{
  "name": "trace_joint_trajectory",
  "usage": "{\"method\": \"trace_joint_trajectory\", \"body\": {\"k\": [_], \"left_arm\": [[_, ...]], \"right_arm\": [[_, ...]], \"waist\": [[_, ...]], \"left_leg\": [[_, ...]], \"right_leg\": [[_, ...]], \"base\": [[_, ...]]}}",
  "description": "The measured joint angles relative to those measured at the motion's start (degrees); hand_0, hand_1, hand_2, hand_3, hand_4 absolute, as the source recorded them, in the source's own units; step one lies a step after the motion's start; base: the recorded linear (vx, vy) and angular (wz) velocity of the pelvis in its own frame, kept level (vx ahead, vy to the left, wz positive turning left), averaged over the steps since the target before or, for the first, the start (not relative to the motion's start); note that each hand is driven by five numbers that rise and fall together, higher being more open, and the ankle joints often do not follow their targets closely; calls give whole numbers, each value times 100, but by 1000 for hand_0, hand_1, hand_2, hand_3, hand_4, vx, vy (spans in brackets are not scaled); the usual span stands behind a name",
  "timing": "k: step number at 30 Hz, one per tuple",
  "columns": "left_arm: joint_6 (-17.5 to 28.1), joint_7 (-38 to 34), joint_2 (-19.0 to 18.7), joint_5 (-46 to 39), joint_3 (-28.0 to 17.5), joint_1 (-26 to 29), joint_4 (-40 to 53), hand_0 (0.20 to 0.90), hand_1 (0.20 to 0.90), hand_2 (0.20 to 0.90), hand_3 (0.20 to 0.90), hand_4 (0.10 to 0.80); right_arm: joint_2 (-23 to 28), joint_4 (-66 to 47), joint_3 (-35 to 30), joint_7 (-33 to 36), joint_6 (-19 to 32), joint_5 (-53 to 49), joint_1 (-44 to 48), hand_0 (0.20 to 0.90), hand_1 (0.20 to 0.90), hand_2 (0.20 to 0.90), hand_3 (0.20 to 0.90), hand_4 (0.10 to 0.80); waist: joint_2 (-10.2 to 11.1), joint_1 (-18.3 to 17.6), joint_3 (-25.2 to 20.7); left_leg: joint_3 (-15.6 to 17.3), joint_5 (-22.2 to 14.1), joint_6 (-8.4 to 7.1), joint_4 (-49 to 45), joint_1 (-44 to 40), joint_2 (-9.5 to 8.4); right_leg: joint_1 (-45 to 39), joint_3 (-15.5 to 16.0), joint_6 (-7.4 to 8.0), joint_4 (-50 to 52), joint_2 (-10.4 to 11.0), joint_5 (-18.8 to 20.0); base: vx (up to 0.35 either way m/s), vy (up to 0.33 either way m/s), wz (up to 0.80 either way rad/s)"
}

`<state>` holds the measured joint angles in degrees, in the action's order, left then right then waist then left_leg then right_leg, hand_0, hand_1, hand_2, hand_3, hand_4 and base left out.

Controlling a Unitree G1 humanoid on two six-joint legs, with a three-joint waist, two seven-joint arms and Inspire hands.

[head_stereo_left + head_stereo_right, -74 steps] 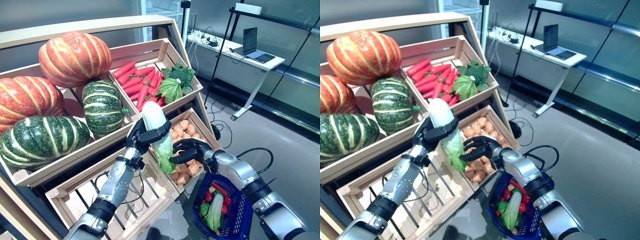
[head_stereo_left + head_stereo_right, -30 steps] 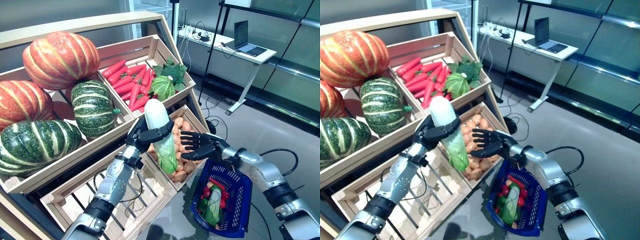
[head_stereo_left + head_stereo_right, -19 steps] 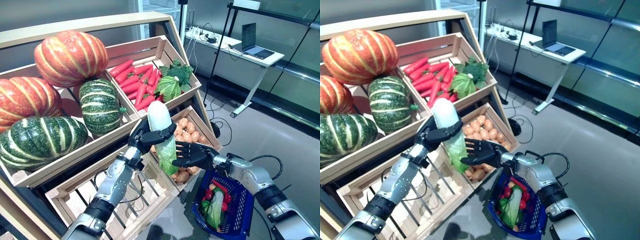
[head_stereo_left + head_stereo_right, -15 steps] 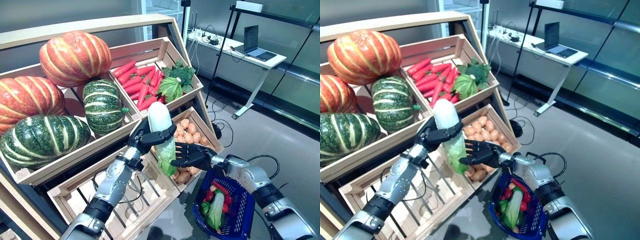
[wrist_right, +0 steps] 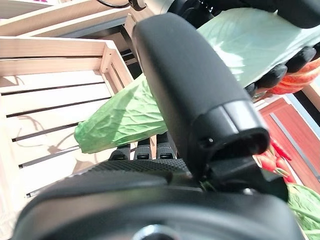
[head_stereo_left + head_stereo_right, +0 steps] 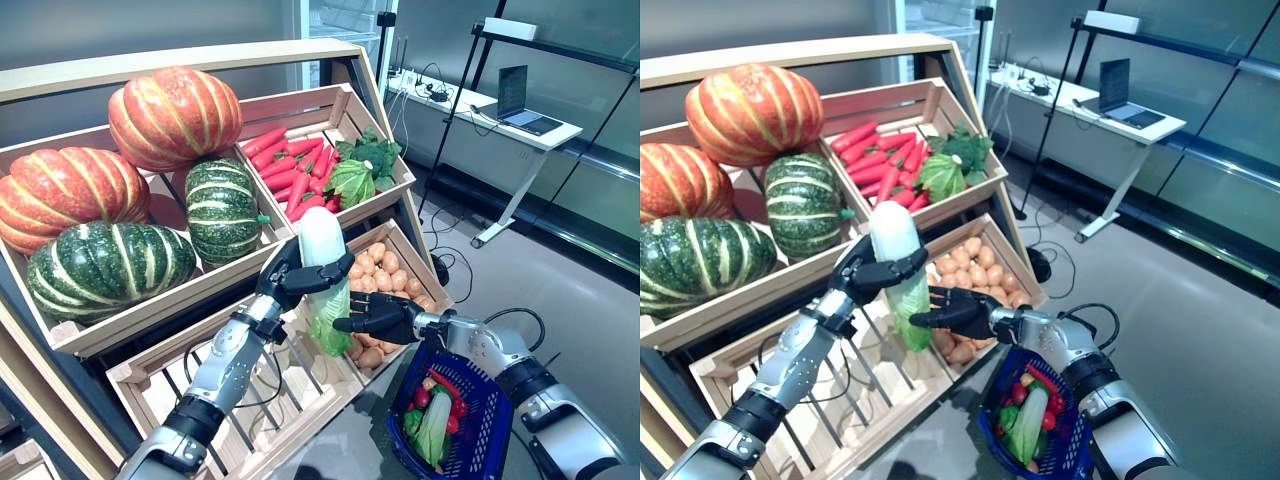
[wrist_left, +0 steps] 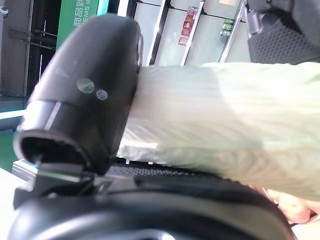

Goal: Put vegetables into the basket

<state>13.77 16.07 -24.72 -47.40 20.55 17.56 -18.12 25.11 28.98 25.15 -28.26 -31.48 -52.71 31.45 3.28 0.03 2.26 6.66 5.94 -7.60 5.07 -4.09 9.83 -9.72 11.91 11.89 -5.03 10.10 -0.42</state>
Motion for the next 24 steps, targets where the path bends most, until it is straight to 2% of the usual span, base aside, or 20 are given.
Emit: {"method": "trace_joint_trajectory", "body": {"k": [5,6,7,8,24], "left_arm": [[-44,146,-18,-9,96,0,-43,300,300,300,300,400],[-44,170,-19,-13,122,-4,-51,300,300,300,300,400],[-44,183,-20,-14,147,-4,-51,300,300,300,300,400],[-44,194,-20,-14,161,-4,-51,300,300,300,300,400],[-172,70,-39,-188,168,-3,-71,300,300,300,300,400]], "right_arm": [[-14,246,51,-128,-84,1,102,900,900,900,900,800],[-12,282,61,-153,-86,1,102,469,469,469,469,513],[-12,301,71,-179,-87,0,102,326,326,326,326,417],[-19,346,79,-179,-87,1,102,300,300,300,300,400],[-106,459,316,-45,161,65,103,300,300,300,300,400]], "waist": [[-22,71,-130],[-23,82,-159],[-27,83,-178],[-28,83,-199],[-19,65,-250]], "left_leg": [[1,6,0,0,1,0],[1,7,0,0,1,0],[1,11,0,1,2,1],[1,13,1,1,7,1],[1,27,4,1,25,2]], "right_leg": [[2,-5,0,-1,-1,0],[2,-5,0,-1,-1,-1],[2,-5,0,-1,-2,-1],[2,-5,0,-1,-3,-1],[15,-15,-1,-1,-6,0]], "base": [[0,0,0],[0,0,0],[0,0,0],[0,0,0],[0,0,0]]}}
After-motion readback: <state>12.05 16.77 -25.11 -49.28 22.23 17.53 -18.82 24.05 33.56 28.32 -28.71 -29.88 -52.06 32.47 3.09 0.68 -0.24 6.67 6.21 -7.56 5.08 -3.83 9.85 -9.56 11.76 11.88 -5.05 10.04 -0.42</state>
